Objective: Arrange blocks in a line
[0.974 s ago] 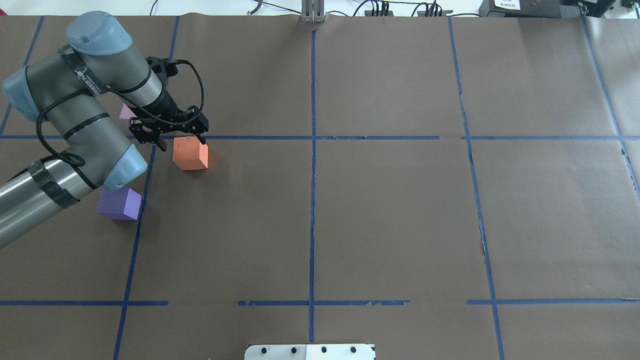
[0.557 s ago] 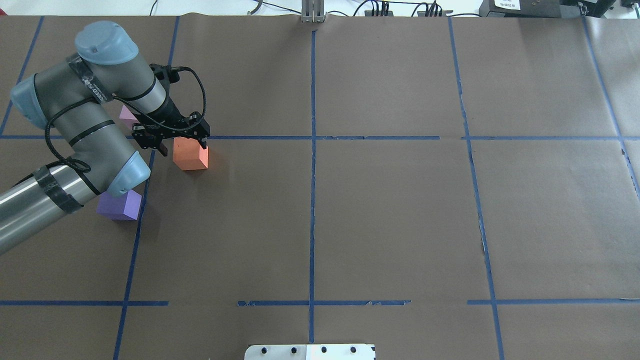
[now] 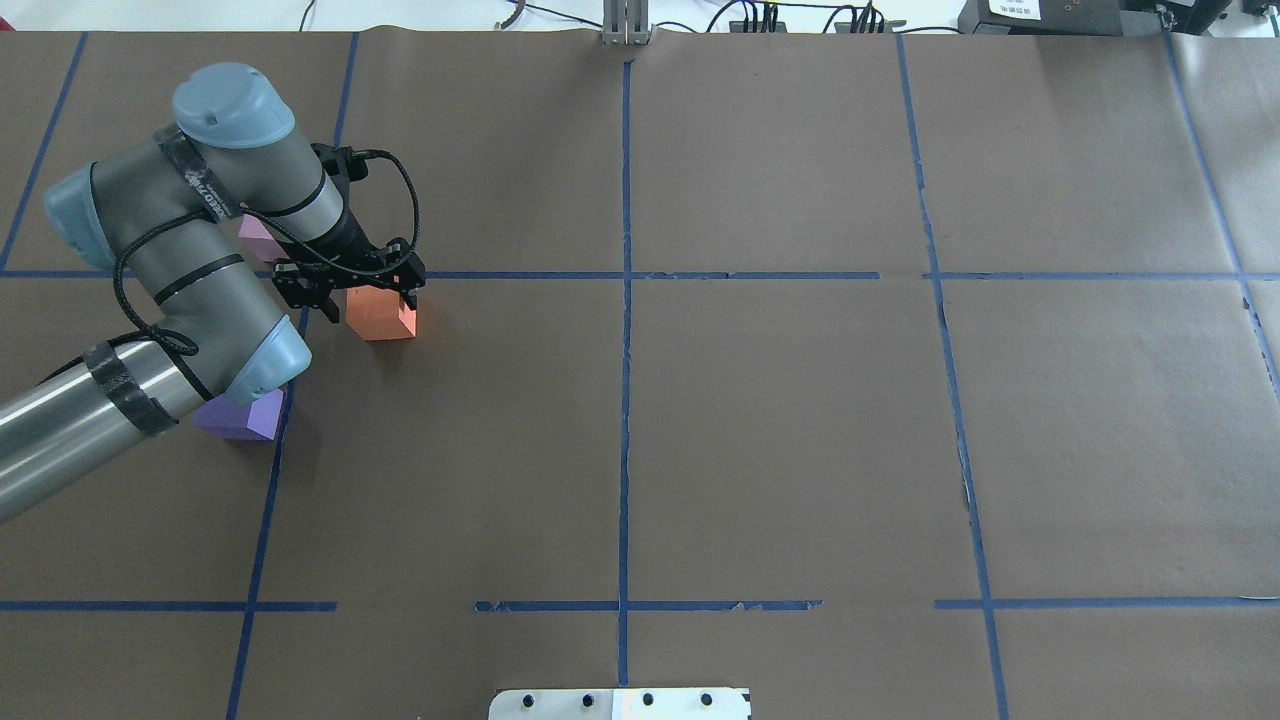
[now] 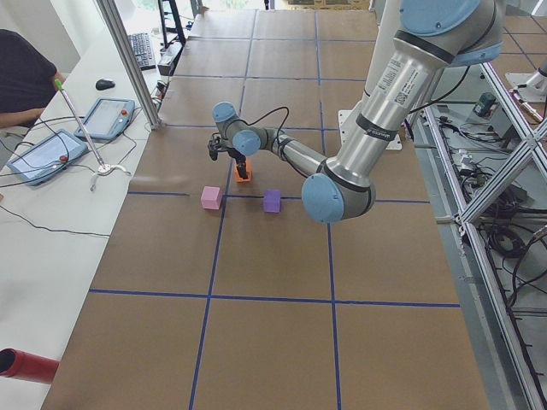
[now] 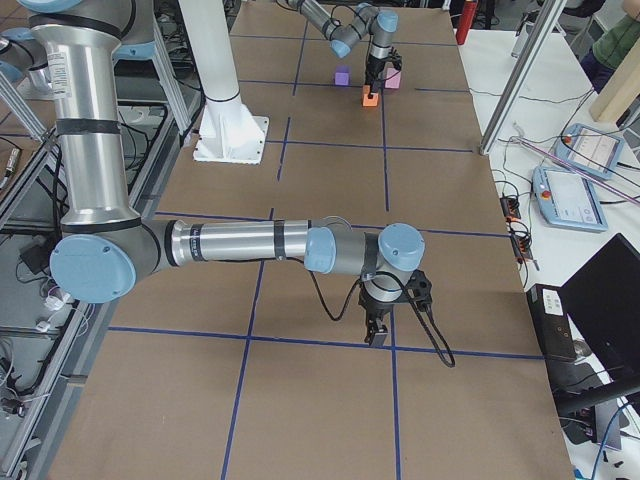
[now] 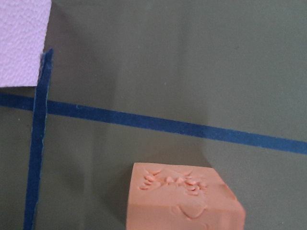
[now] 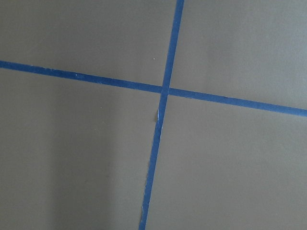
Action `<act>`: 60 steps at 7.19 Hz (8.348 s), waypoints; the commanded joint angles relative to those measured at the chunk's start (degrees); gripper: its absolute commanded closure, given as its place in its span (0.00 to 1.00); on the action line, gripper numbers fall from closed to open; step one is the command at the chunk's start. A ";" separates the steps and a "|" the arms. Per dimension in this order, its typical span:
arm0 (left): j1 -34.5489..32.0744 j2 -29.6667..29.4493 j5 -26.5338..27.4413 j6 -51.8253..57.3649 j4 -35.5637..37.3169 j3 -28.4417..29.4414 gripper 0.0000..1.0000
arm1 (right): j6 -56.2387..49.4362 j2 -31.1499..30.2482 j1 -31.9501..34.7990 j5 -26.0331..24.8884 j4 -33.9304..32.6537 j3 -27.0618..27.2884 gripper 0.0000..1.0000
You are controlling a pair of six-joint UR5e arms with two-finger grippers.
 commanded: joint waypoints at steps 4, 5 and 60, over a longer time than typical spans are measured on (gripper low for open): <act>0.15 -0.20 0.03 -0.15 -4.33 2.66 0.11 | 0.00 0.00 0.00 0.00 0.00 0.00 0.00; 0.15 -0.37 0.11 -0.15 -4.25 2.66 0.18 | 0.00 0.00 0.00 0.00 0.00 0.00 0.00; -29.89 23.58 -1.10 53.75 12.83 -17.73 0.00 | 0.00 0.00 0.00 0.00 0.00 0.00 0.00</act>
